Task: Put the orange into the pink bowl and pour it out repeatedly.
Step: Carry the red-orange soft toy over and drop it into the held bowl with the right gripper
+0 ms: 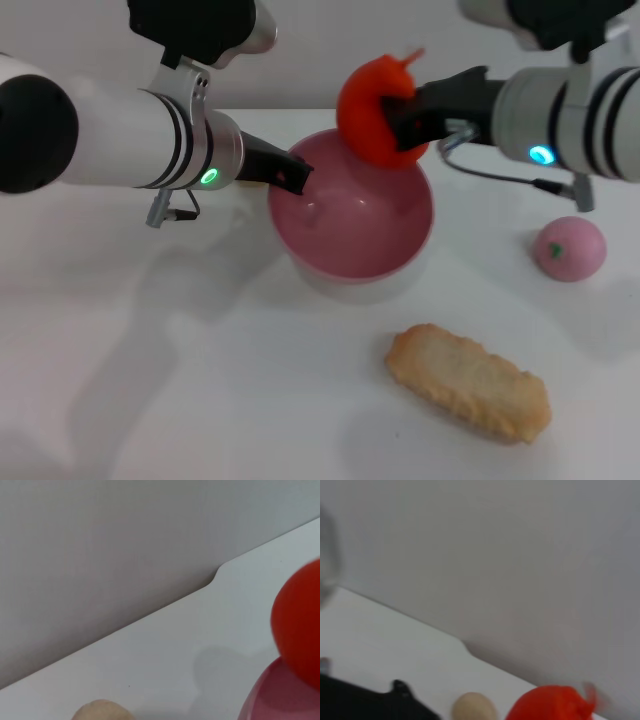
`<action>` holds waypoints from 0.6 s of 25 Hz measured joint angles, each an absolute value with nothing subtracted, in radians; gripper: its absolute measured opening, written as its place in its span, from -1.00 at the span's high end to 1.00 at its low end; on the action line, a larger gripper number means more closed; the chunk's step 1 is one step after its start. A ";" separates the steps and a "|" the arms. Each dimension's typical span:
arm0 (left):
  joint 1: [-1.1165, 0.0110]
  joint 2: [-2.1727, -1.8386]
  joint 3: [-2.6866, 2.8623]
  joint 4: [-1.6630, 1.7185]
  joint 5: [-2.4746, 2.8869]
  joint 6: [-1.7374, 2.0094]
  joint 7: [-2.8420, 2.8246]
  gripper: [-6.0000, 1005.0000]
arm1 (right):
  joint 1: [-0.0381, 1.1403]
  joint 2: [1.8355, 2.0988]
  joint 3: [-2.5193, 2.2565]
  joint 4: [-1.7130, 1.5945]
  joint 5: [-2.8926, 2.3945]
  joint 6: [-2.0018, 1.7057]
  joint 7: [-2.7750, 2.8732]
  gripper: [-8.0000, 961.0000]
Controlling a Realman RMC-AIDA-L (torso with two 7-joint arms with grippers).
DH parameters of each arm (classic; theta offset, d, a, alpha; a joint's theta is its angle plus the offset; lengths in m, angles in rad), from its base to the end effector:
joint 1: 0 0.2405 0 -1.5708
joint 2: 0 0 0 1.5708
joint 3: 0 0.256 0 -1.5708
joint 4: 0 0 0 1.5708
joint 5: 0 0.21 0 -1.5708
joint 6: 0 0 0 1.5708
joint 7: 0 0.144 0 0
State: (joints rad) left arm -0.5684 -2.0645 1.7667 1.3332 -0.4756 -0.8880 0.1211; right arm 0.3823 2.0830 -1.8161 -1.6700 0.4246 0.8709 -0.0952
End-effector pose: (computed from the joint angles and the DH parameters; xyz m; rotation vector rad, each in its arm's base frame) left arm -0.1365 0.3885 -0.0504 -2.3079 -0.8316 0.0255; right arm 0.1007 0.3540 -0.0235 -2.2798 0.7245 0.2039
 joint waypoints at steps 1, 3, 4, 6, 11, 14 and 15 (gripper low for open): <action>-0.577 -2.064 1.769 1.327 -0.480 -0.884 0.121 0.90 | 0.386 2.083 -1.826 -1.668 0.425 0.870 -0.090 0.87; -0.579 -2.064 1.769 1.328 -0.481 -0.882 0.122 0.90 | 0.391 2.083 -1.839 -1.664 0.428 0.865 -0.084 0.88; -0.580 -2.064 1.770 1.330 -0.481 -0.881 0.122 0.90 | 0.391 2.083 -1.842 -1.660 0.432 0.863 -0.084 0.88; -0.580 -2.062 1.769 1.339 -0.479 -0.880 0.122 0.90 | 0.392 2.083 -1.849 -1.651 0.451 0.859 -0.084 0.89; -0.579 -2.059 1.761 1.344 -0.474 -0.880 0.125 0.90 | 0.394 2.082 -1.856 -1.645 0.464 0.858 -0.083 0.83; -0.579 -2.059 1.761 1.344 -0.473 -0.880 0.129 0.90 | 0.394 2.082 -1.856 -1.651 0.465 0.857 -0.080 0.66; -0.579 -2.059 1.761 1.344 -0.473 -0.880 0.129 0.90 | 0.394 2.082 -1.856 -1.653 0.466 0.857 -0.079 0.58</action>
State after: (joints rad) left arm -0.5791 -2.0592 1.7607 1.3445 -0.4732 -0.8802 0.1286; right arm 0.3936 2.0820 -1.8563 -1.6535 0.4655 0.8574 -0.0785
